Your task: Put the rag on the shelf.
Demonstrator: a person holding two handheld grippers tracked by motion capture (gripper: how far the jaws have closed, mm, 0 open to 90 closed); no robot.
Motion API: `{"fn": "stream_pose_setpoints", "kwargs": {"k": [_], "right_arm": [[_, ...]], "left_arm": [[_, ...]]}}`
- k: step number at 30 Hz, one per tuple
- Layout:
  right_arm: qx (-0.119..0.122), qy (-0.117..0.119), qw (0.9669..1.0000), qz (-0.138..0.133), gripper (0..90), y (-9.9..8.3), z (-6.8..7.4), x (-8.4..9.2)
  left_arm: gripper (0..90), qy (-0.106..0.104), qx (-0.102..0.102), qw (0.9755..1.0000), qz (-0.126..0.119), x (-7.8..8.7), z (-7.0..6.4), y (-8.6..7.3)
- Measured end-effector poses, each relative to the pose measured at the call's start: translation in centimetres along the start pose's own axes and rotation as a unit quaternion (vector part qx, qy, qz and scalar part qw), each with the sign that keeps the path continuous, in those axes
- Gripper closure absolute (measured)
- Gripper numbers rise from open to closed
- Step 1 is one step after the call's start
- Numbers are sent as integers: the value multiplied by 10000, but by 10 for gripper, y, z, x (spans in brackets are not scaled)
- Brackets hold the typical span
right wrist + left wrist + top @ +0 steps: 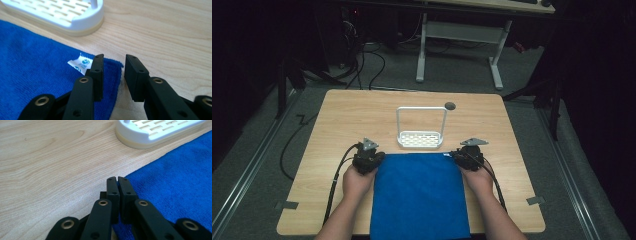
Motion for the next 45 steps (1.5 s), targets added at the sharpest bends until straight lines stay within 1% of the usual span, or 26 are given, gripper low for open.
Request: {"fn": "stream_pose_setpoints", "kwargs": {"k": [2,5,6,7,8,9,12,14,15,18,19,22,23,25,26,27,28,30,31,32,33,34,36,37,39,45], "right_arm": [[26,25,10000,-1,715,-1,0,-1],[-42,54,10000,-55,756,-2,1,-1],[-86,106,9998,-120,819,-2,1,-2],[-86,106,9998,-120,819,-2,1,-2],[-102,181,9997,-129,884,-3,3,-2],[-26,160,9997,-160,886,-3,3,-2],[-13,170,9997,-186,890,-3,5,-1],[27,209,9992,-328,890,-1,7,4],[27,209,9992,-328,890,-1,7,4],[92,248,9980,-583,889,3,11,18],[92,248,9980,-583,889,3,11,18],[72,330,9953,-911,890,5,13,35],[72,330,9953,-911,890,5,13,35],[122,338,9922,-1191,890,2,15,48],[122,338,9922,-1191,890,2,15,48],[240,292,9916,-1233,890,2,17,54],[241,307,9906,-1308,890,3,17,58],[198,348,9886,-1450,890,4,18,66],[205,357,9874,-1526,890,5,20,69],[205,357,9874,-1526,890,5,20,69],[210,396,9855,-1639,889,8,22,76],[210,396,9855,-1639,889,8,22,76],[268,421,9830,-1765,890,11,26,83],[268,421,9830,-1765,890,11,26,83],[277,458,9812,-1852,890,13,30,88],[343,495,9767,-2059,890,18,38,106]], "left_arm": [[881,2,-3,10000,-2,0,0,0],[882,1,-2,10000,-5,0,0,0],[882,-11,10,10000,-3,1,0,0],[883,-11,10,10000,-3,1,0,0],[884,-17,8,10000,-3,1,0,-1],[884,-18,4,10000,-4,1,0,-1],[886,-52,4,10000,-16,1,0,-1],[886,-91,41,9998,-165,5,-1,0],[886,-91,41,9998,-165,5,-1,0],[886,-120,74,9995,-288,11,-2,1],[886,-130,76,9993,-337,13,-3,2],[886,-150,-35,9989,-446,22,-8,4],[886,-150,-35,9989,-446,22,-8,4],[886,-192,-41,9979,-619,31,-12,7],[886,-192,-41,9979,-619,31,-12,7],[886,-206,-41,9973,-704,35,-13,8],[886,-188,-57,9961,-857,42,-15,11],[886,-187,-54,9955,-928,46,-15,13],[886,-197,-70,9939,-1087,54,-17,16],[886,-197,-70,9939,-1087,54,-17,16],[886,-232,-60,9922,-1221,61,-18,18],[886,-232,-60,9922,-1221,61,-18,18],[886,-246,-57,9896,-1413,72,-20,22],[886,-246,-57,9896,-1413,72,-20,22],[886,-269,-56,9871,-1579,80,-21,26],[887,-313,-134,9821,-1852,99,-26,35]]}}
Point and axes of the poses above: each handheld gripper's, and its own axes: x roughly backward along the jaws, y roughly out of its top, z roughly to its left, the point moved 6 cm from there along -x, roughly forward along the jaws
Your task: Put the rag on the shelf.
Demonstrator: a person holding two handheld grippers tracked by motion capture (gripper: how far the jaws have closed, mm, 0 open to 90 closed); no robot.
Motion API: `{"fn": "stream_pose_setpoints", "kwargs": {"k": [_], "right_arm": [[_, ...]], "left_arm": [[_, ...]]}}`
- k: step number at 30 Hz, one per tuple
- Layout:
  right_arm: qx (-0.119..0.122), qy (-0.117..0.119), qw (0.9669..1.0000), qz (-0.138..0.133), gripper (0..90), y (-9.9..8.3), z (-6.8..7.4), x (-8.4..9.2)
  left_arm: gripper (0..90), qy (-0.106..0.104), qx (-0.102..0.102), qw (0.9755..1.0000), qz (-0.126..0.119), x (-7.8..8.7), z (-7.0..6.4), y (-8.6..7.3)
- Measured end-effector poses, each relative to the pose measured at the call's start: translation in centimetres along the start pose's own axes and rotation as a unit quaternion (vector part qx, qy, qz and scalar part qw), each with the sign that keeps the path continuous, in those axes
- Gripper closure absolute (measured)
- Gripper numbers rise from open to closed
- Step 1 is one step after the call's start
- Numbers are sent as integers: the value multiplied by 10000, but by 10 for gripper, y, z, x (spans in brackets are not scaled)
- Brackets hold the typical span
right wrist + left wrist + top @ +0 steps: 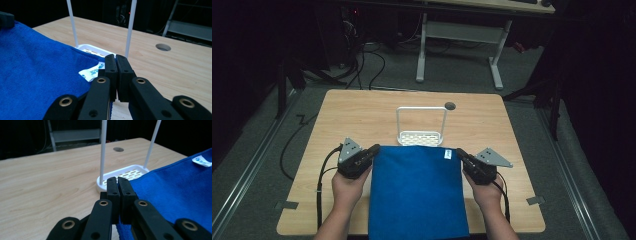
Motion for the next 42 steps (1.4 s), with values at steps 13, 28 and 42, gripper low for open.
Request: {"fn": "stream_pose_setpoints", "kwargs": {"k": [13,28,42], "right_arm": [[-35,-60,9984,-557,889,27,-1,29],[193,-50,9888,-1480,890,74,13,76],[252,4,9832,-1806,890,100,11,91]], "left_arm": [[887,64,-307,9982,-512,26,-15,29],[888,36,-597,9902,-1260,61,-38,65],[891,63,-813,9846,-1544,63,-44,102]]}}
Point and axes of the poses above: each handheld gripper's, and its own axes: x roughly backward along the jaws, y roughly out of its top, z roughly to its left, the point moved 6 cm from there along -x, roughly forward along the jaws
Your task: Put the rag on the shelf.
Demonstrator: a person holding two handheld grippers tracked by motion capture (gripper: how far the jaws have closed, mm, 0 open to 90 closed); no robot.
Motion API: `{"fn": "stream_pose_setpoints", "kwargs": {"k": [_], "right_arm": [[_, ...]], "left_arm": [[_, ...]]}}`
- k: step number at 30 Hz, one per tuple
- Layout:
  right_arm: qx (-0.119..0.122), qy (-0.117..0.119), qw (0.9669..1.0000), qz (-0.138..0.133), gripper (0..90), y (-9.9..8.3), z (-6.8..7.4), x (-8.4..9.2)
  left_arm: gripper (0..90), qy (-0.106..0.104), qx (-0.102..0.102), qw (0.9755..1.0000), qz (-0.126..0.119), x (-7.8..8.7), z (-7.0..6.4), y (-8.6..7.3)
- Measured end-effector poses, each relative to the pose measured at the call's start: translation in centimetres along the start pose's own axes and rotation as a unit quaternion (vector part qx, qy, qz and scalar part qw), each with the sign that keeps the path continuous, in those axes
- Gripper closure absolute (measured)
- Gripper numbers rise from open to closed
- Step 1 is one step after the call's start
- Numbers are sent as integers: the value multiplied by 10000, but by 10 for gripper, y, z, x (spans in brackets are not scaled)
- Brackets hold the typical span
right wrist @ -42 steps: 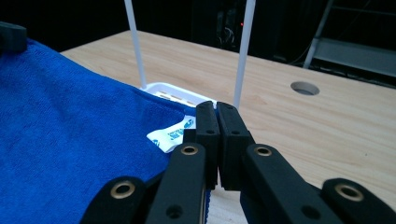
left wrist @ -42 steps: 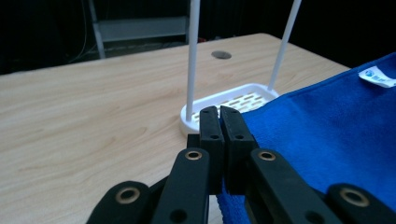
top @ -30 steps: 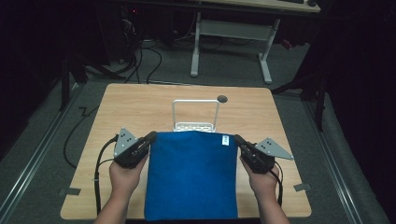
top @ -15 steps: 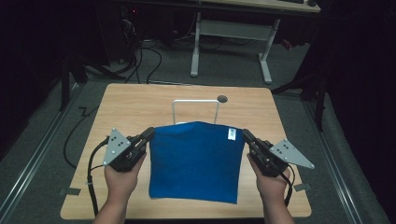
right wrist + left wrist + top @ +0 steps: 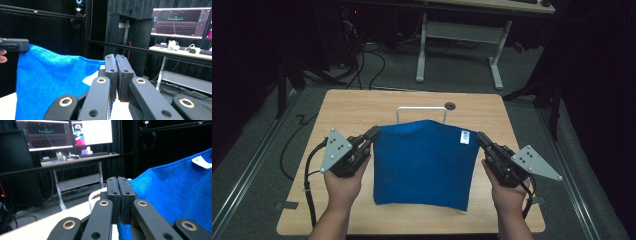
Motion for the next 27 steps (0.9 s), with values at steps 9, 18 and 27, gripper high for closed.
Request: {"fn": "stream_pose_setpoints", "kwargs": {"k": [9,18,27], "right_arm": [[235,-208,9995,-25,891,21,-18,-11],[285,-357,9989,-69,890,39,-35,-34],[315,-437,9985,-47,891,58,-51,-64]], "left_arm": [[891,156,-197,9996,-151,-17,14,28],[891,332,-223,9991,-122,-40,35,34],[892,510,-192,9985,-56,-62,63,46]]}}
Point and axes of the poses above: each handheld gripper's, and its own axes: x roughly backward along the jaws, y roughly out of its top, z roughly to its left, the point moved 6 cm from there along -x, roughly forward along the jaws
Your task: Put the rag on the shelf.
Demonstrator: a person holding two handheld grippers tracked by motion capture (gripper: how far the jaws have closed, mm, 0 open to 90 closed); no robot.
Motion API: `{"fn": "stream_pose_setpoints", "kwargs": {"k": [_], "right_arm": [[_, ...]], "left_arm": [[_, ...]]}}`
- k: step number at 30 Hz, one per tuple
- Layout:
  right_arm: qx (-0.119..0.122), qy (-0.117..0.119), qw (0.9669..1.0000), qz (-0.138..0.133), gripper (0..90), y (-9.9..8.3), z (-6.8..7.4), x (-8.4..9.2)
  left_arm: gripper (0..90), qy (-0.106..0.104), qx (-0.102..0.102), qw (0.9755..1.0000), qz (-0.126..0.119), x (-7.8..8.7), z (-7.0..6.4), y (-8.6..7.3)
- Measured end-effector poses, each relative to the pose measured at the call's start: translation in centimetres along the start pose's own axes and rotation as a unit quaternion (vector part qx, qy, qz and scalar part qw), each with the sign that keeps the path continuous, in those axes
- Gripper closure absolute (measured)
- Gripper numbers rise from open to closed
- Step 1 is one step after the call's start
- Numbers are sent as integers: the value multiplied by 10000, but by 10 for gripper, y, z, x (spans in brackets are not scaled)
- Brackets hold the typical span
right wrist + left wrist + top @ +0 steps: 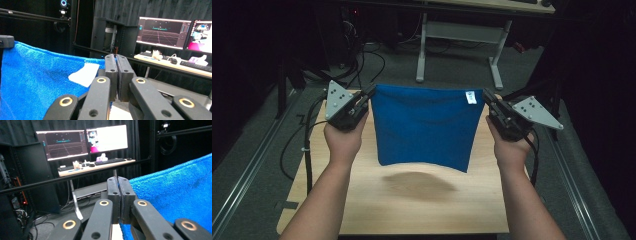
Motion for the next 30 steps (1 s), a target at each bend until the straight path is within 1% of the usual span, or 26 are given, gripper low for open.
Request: {"fn": "stream_pose_setpoints", "kwargs": {"k": [2,4,7,11,15,17,19,22,23,25,26,27,29,30], "right_arm": [[23,-24,10000,15,891,2,-2,-7],[-8,-30,10000,42,892,4,-3,-14],[-28,-55,9999,112,892,5,-6,-27],[-17,-100,9997,204,892,6,-11,-46],[1,-179,9992,361,892,5,-17,-65],[-20,-209,9988,452,892,3,-22,-73],[-101,-242,9984,509,892,0,-28,-81],[-88,-280,9978,601,892,-2,-35,-91],[-41,-286,9975,640,892,-4,-37,-95],[47,-319,9968,735,892,-8,-40,-102],[74,-319,9963,792,893,-10,-41,-106],[136,-350,9954,879,892,-16,-43,-111],[141,-328,9943,1003,892,-22,-45,-115],[187,-325,9934,1087,893,-28,-46,-119]], "left_arm": [[893,48,-38,10000,12,-7,5,1],[893,71,-13,10000,27,-13,11,2],[893,145,-47,9999,51,-23,20,3],[894,223,-25,9997,95,-38,32,5],[894,221,21,9996,195,-54,43,7],[894,252,-52,9992,298,-62,47,7],[894,247,-70,9991,326,-68,50,7],[894,274,-133,9985,454,-79,53,5],[894,274,-154,9983,492,-82,54,3],[894,260,-93,9981,550,-88,58,-3],[894,293,-63,9972,684,-93,62,-10],[896,295,-54,9966,763,-95,63,-14],[896,274,-15,9952,935,-101,66,-25],[896,266,1,9943,1030,-104,66,-31]]}}
Point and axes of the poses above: each handheld gripper's, and its own axes: x roughly backward along the jaws, y roughly out of its top, z roughly to its left, the point moved 6 cm from there along -x, roughly forward along the jaws
